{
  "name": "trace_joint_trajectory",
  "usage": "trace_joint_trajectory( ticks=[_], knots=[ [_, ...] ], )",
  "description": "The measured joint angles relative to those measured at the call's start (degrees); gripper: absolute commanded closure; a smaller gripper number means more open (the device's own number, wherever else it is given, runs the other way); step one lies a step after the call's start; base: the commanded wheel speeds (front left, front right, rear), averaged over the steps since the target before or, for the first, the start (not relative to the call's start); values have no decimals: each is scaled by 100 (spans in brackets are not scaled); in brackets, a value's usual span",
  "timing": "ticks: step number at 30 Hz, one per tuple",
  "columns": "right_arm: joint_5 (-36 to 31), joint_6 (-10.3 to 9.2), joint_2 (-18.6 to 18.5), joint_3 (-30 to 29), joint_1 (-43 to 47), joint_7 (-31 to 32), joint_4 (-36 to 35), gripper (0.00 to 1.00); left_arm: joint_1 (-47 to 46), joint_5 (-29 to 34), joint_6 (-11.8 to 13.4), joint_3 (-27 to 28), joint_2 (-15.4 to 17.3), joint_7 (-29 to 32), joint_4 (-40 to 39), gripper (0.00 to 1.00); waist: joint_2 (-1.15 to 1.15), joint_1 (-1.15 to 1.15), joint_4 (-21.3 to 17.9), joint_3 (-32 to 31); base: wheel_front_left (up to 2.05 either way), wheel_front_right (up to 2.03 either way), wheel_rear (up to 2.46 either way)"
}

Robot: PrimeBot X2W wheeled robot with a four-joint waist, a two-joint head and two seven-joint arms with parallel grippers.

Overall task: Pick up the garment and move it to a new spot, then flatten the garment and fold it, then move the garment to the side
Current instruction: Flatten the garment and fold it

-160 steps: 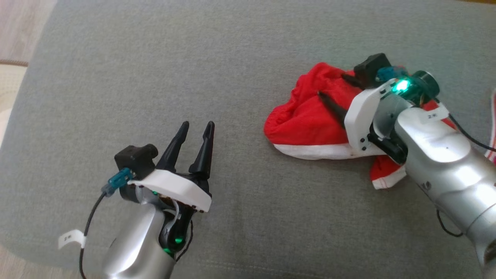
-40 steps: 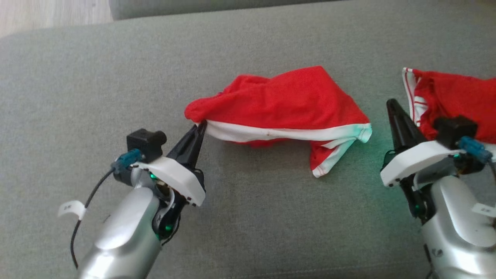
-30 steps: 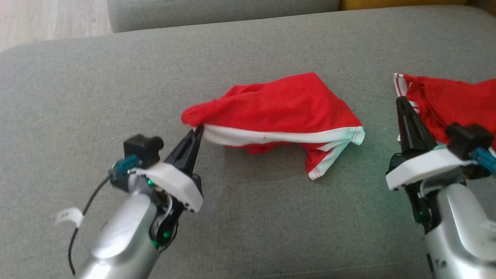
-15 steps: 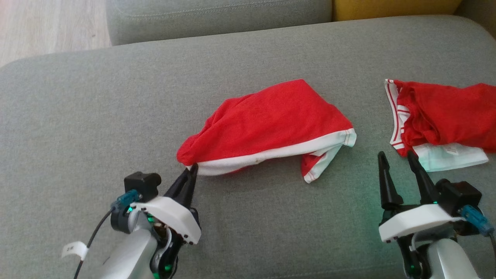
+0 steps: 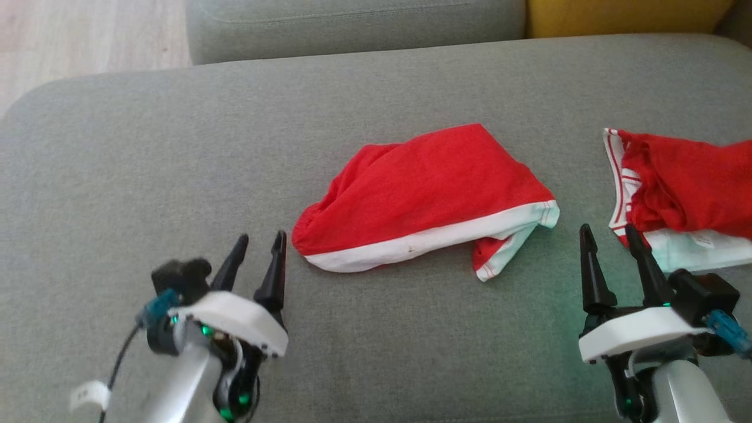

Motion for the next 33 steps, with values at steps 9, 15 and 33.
trace_joint_trajectory(
  ticks=[9, 15, 33],
  knots=[
    [2, 0, 8, -15, 2, 7, 15, 0, 603, 289, -123, 182, -211, 0, -135, 0, 0, 0, 134, -45, 0, 0, 0],
    [1, 0, 9, -12, -1, 19, 13, 0, 547, 330, -377, 135, -287, 0, 37, 0, 0, 0, 99, 26, 0, 0, 0],
    [1, 0, 11, 13, -210, 48, 18, 0, -300, 328, -619, -235, -368, 209, 994, 0, 0, 0, -196, 485, 0, 0, 0]
  ],
)
